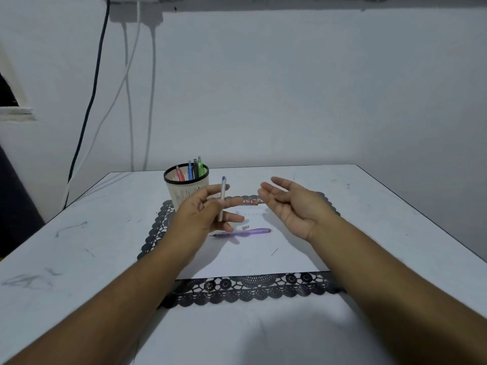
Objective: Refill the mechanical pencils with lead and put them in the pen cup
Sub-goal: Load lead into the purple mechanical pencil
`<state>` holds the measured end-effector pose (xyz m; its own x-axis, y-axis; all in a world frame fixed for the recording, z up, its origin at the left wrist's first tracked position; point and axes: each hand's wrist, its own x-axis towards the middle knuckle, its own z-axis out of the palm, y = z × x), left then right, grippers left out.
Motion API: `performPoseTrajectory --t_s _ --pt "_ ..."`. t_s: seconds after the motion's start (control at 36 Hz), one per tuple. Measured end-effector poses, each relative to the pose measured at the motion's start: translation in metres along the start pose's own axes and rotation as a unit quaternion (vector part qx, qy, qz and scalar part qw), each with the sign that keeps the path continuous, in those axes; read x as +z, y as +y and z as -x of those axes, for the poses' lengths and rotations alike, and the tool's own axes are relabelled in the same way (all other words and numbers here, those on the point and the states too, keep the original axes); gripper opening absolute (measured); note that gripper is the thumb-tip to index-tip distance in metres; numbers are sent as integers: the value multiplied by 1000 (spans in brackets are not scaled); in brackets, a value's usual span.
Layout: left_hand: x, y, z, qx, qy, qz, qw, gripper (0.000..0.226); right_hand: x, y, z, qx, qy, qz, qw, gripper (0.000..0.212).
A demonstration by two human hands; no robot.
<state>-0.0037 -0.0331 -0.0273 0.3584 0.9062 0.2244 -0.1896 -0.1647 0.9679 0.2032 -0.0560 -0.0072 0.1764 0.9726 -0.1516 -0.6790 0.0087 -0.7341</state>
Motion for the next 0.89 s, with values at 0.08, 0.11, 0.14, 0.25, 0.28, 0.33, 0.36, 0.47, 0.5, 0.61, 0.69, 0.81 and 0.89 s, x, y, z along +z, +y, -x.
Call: performPoseTrajectory --t_s 0.08,0.11,0.14,0.25,0.28,0.33,0.36,0.47,0.5,0.61,0.69,0.81,0.89 --pt "2 -1 -2 3 -8 31 999 32 -5 -5 -1 -15 2 22 1000 34" --pt "3 -1 -3 5 -10 37 999 34 -8 -7 -1 -23 2 54 998 31" --pt "4 -1 -3 5 -11 45 999 36 -10 -9 -2 -33 1 99 995 28" --pt "7 -1 -7 -10 1 50 999 42 -24 -21 -5 -43 -36 322 945 19" --pt "7 -2 -8 -14 5 42 999 43 -27 -24 -5 -42 -55 379 923 18" --pt "8 -1 -10 -18 15 22 999 43 -32 -30 -3 -49 -94 494 863 16" --pt "8 0 -11 -19 18 17 1000 42 -33 -33 -2 -56 -110 546 829 16" --pt "7 2 -13 -19 19 -1 1000 31 -30 -41 7 -52 -179 711 678 7" --pt "6 1 -14 -18 18 -7 1000 30 -29 -41 8 -33 -200 733 649 9" --pt "3 -8 -13 -17 12 -30 999 27 -29 -35 12 47 -248 770 587 21" --pt "3 -13 -14 -22 15 -49 998 27 -29 -28 10 48 -246 786 566 16" --pt "3 -15 -16 -31 32 -47 998 29 -30 -25 7 42 -245 787 564 6" --pt "3 -17 -14 -34 29 -52 998 30 -31 -24 7 42 -245 791 560 7"
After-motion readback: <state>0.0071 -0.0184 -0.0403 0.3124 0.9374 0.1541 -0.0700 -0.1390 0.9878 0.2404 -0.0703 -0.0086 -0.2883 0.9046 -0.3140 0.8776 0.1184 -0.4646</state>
